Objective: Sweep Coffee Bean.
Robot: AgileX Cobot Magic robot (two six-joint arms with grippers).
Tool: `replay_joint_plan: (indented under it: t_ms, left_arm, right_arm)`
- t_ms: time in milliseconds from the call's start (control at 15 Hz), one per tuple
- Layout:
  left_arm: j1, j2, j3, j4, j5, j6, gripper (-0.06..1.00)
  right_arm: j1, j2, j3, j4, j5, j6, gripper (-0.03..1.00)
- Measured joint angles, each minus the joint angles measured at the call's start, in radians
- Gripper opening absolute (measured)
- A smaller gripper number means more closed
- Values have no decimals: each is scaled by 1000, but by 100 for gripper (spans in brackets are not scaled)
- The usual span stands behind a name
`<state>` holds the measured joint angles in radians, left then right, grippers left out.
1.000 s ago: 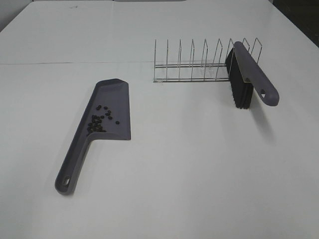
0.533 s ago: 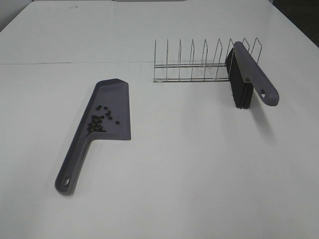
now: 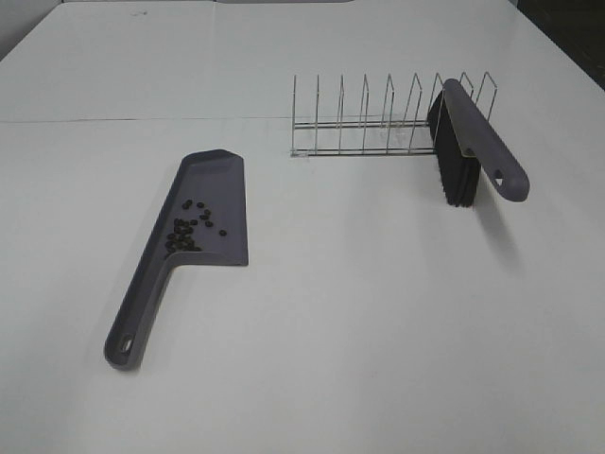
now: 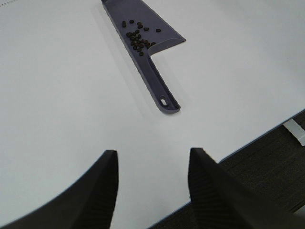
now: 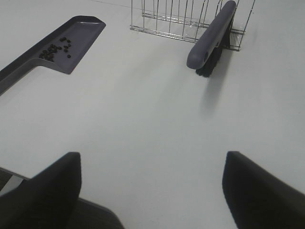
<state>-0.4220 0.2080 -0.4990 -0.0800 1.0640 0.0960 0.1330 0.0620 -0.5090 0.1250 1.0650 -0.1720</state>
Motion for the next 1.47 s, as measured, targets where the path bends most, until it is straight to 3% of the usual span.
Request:
replay_joint_plan:
  t_ms: [400, 733, 867, 1000, 1467]
  left_arm:
    - [21, -7, 0, 0, 0, 0, 43]
    - [224, -155, 0, -1, -1, 1, 43]
    - [292, -209, 0, -1, -1, 1, 43]
    - [309, -214, 0, -1, -1, 0, 43]
    - [309, -215, 0, -1, -1, 2, 43]
  right_arm:
    - [0, 0, 0, 0, 0, 0, 77]
    - [-4, 0, 0, 0, 0, 0, 77]
    - [-63, -1, 0, 2, 0, -2, 77]
    - [-111, -1, 0, 3, 0, -3, 77]
    - [-114, -68, 0, 3, 0, -5, 77]
